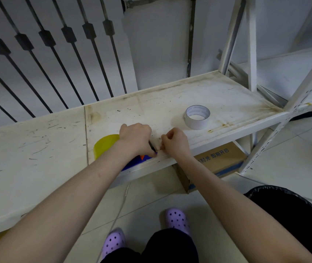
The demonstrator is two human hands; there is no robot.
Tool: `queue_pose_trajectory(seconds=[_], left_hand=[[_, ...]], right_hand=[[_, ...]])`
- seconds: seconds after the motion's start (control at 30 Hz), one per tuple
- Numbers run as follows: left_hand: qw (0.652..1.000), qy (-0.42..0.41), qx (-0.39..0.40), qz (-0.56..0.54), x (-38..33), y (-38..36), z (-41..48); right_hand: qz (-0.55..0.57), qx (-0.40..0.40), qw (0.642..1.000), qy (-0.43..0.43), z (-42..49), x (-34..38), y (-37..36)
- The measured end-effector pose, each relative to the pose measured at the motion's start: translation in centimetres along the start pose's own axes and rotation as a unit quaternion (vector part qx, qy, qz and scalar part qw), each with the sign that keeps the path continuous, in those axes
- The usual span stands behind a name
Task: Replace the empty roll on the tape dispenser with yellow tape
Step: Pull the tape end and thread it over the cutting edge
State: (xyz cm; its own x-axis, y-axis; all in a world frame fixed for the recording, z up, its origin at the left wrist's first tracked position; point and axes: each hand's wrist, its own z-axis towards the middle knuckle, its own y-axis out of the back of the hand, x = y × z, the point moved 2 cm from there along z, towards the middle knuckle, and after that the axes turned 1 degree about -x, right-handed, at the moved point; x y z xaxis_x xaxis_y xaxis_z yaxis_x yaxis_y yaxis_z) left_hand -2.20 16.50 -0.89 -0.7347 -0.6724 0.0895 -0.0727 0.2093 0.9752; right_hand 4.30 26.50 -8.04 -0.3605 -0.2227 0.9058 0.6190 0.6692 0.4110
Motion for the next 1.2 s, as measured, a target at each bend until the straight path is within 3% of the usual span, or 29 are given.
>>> queue_pose_trajectory(seconds=[0.17, 0.47, 0.73, 1.2], left_hand=[[0.999, -0.003, 0.015, -0.031, 0.2, -0.1, 0.4], [0.987, -0.007, -0.056, -0.151, 2.0, 0.4, -1.1], [0.963, -0.011, -0.124, -0.238, 3.4, 2.3, -3.5], [0.900, 0.019, -0.174, -0.400, 6.1, 3.5, -6.4]], right_hand=[[0.035, -0.007, 0.999, -0.011, -0.5, -0.3, 0.5], [0.126, -0.006, 0.992, -0.012, -2.0, 1.3, 1.7], [0.257, 0.024, 0.965, -0.035, -3.8, 4.6, 2.9], [0.301, 0.071, 0.950, -0.053, -4.9, 7.7, 1.1]])
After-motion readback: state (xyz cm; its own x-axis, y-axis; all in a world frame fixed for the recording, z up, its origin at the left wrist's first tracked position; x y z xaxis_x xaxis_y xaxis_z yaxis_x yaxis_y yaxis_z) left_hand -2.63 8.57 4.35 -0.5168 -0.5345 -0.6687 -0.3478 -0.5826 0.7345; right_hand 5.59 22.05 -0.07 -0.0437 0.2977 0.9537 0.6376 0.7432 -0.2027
